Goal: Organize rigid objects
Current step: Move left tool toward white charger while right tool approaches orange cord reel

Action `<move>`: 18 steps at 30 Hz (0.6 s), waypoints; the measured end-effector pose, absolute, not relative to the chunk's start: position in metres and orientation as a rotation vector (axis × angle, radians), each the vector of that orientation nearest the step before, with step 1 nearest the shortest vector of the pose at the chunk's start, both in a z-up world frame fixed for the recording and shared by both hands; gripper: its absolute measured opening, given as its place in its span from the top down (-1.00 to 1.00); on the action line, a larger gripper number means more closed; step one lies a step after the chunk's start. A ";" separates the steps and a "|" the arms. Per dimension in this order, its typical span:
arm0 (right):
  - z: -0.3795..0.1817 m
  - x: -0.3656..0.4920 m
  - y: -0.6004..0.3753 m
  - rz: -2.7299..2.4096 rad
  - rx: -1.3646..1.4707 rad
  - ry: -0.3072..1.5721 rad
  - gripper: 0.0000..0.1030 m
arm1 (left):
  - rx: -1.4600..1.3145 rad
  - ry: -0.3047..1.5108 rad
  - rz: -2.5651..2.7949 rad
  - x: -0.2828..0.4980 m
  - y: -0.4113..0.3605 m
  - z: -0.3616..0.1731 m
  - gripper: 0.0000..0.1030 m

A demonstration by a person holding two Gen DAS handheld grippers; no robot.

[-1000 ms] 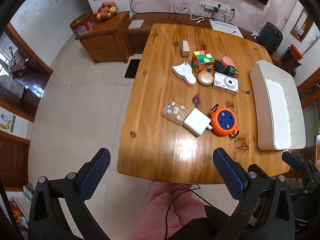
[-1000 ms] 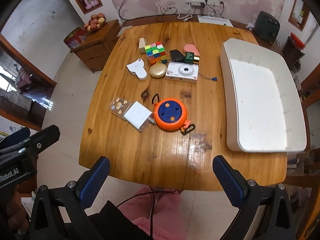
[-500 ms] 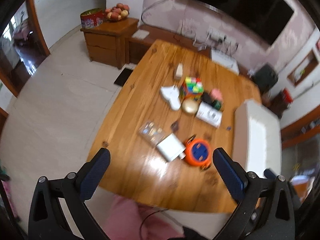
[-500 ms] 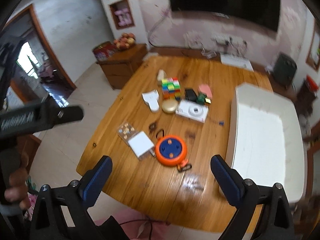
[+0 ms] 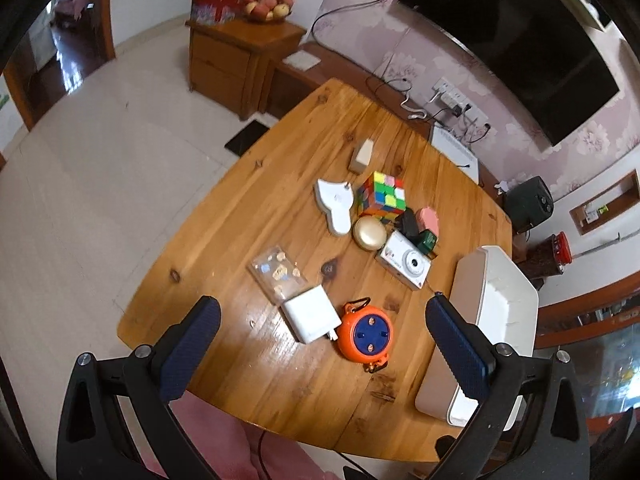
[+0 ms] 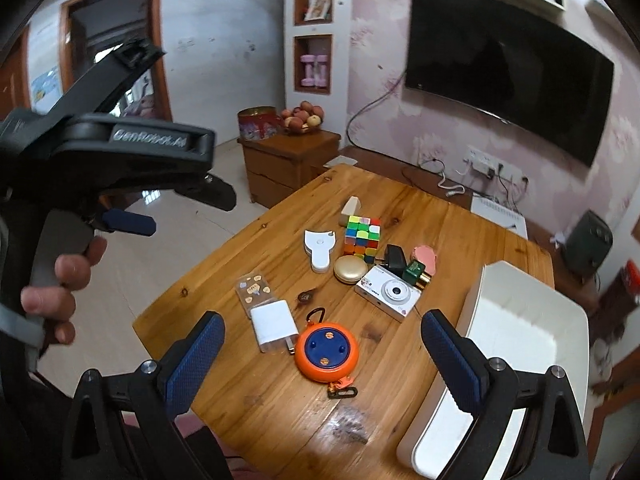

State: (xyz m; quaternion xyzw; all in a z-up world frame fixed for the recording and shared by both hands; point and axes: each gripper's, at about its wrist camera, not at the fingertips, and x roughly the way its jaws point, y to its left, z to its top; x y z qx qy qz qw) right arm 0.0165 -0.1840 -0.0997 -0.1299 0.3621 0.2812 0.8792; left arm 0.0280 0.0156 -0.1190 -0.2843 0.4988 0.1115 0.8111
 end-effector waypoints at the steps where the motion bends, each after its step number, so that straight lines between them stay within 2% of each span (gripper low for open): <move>1: -0.103 0.017 -0.183 0.588 -0.279 0.757 -0.92 | -0.620 1.074 0.236 0.028 0.016 -0.122 -0.98; 18: -0.136 0.047 -0.181 0.611 -0.273 0.931 -0.92 | -0.876 1.381 0.227 0.058 0.022 -0.211 -0.97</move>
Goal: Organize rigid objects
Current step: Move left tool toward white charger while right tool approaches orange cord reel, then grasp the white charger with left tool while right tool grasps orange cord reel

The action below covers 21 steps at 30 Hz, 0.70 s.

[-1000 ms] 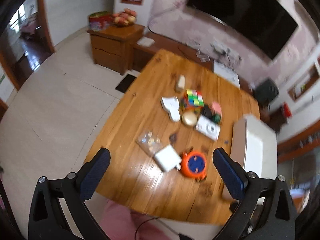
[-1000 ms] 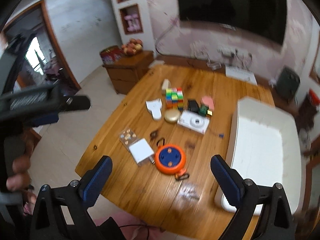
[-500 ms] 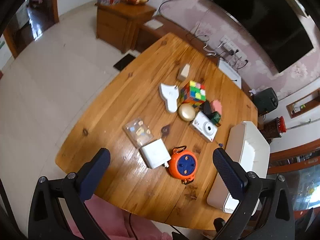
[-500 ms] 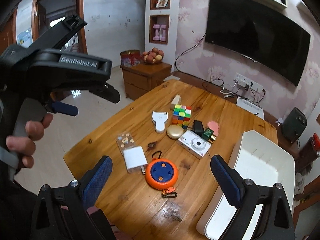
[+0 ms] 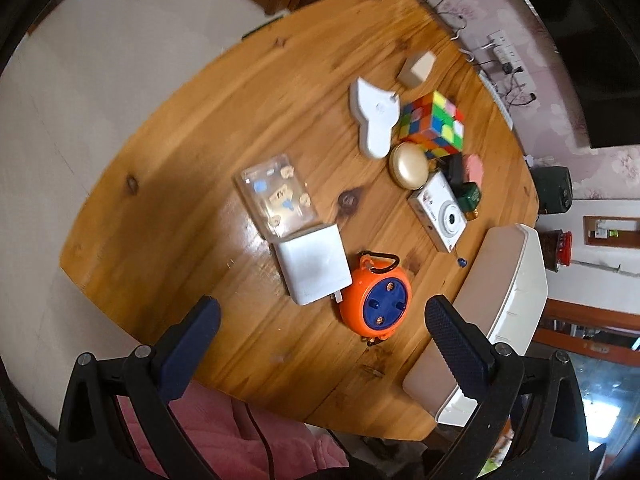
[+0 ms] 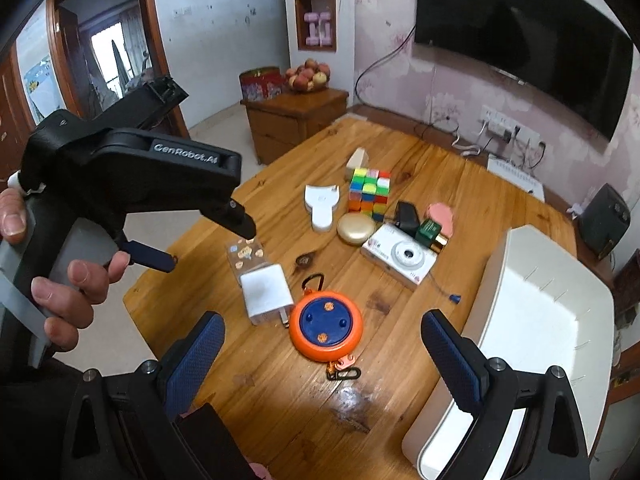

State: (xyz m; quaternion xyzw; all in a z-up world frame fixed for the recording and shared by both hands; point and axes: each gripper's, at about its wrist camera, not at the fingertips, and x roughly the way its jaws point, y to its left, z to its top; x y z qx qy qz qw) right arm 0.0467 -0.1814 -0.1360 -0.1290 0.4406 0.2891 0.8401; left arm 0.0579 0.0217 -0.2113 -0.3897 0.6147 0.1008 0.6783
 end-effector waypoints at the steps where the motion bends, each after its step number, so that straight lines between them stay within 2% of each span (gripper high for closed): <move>1: -0.139 0.049 -0.180 0.620 -0.275 0.947 -0.92 | -0.886 1.394 0.231 0.060 0.022 -0.215 -0.97; 11: -0.169 0.076 -0.171 0.645 -0.279 1.122 -0.92 | -1.000 1.513 0.276 0.073 0.025 -0.255 -0.97; 13: -0.175 0.080 -0.168 0.642 -0.292 1.146 -0.92 | -1.017 1.533 0.285 0.073 0.025 -0.264 -0.90; 21: -0.196 0.094 -0.151 0.626 -0.377 1.237 -0.92 | -1.078 1.585 0.320 0.070 0.037 -0.288 -0.86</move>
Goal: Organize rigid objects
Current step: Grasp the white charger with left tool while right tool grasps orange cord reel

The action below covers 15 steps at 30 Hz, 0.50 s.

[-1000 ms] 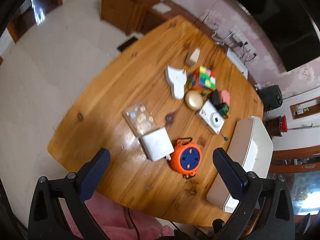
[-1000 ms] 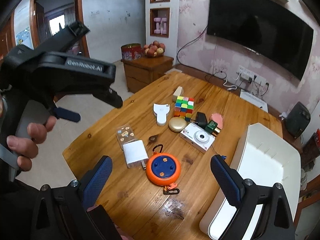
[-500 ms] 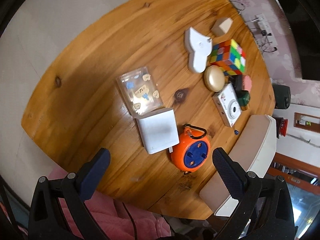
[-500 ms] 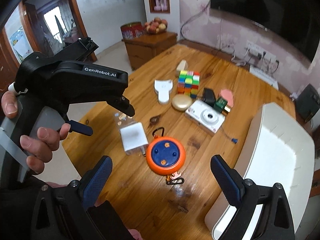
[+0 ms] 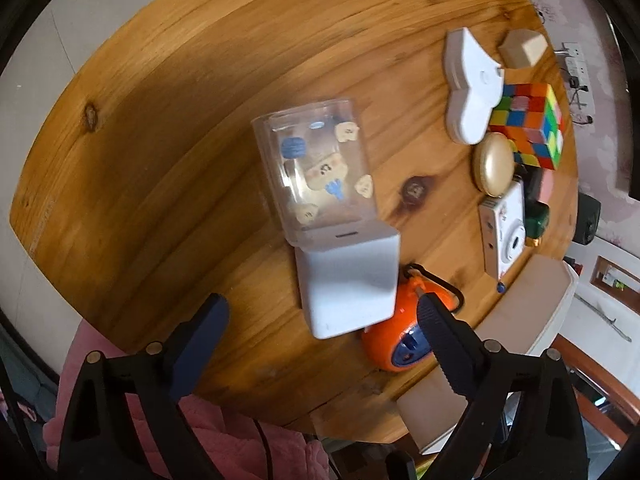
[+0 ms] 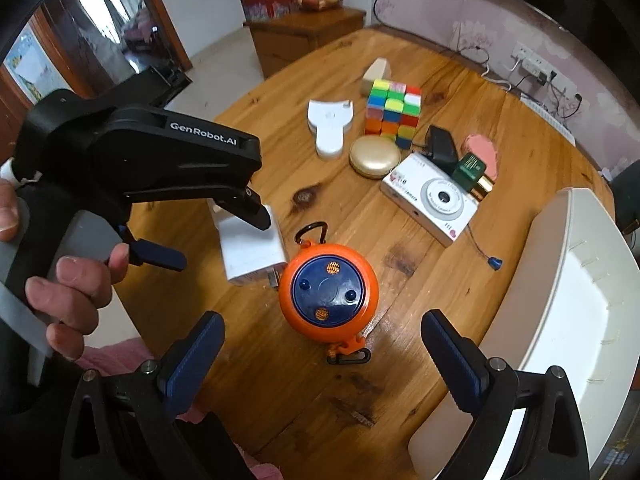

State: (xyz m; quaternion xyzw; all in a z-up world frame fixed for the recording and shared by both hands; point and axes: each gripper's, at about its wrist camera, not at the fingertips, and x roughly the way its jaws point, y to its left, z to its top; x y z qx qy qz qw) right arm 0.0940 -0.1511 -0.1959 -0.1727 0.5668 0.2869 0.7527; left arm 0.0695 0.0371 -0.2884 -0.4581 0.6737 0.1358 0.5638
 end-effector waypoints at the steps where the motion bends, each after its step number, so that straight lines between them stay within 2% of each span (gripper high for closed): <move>1: -0.199 0.096 -0.150 0.629 -0.379 1.249 -0.92 | -1.082 1.588 0.319 0.069 0.038 -0.290 -0.85; 15: -0.230 0.108 -0.140 0.551 -0.379 1.413 -0.92 | -1.046 1.668 0.310 0.084 0.041 -0.306 -0.77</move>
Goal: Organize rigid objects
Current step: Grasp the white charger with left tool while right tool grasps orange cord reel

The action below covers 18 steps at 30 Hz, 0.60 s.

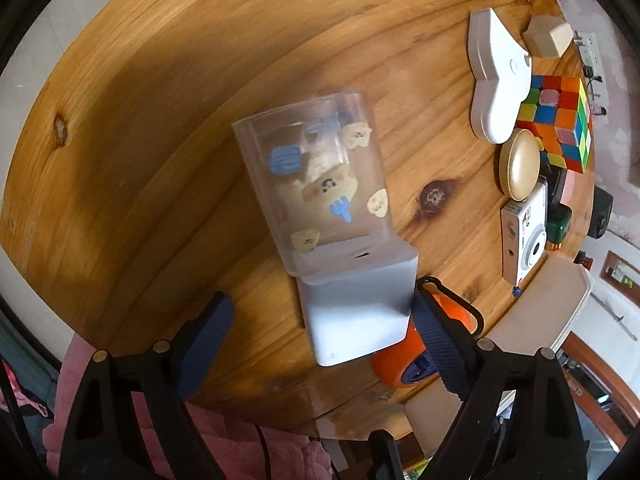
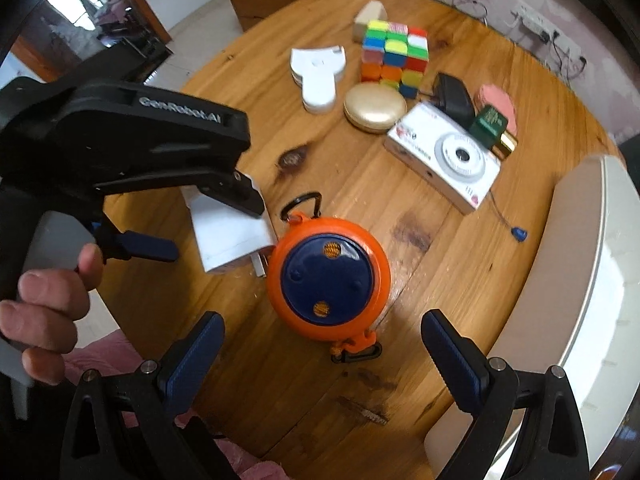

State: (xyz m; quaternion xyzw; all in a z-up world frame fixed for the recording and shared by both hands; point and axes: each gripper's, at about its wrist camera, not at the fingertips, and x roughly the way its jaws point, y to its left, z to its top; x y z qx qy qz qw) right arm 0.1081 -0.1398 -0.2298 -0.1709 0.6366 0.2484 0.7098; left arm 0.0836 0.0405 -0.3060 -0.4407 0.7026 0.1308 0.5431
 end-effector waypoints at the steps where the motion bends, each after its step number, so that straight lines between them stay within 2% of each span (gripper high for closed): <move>1: -0.232 0.109 -0.140 0.548 -0.375 1.423 -0.92 | -1.041 1.672 0.308 0.085 0.041 -0.306 -0.76; 8: -0.247 0.111 -0.139 0.515 -0.360 1.499 -0.84 | -0.961 1.726 0.335 0.097 0.042 -0.306 -0.76; 18: -0.262 0.112 -0.132 0.485 -0.358 1.531 -0.84 | -0.889 1.798 0.375 0.109 0.034 -0.307 -0.70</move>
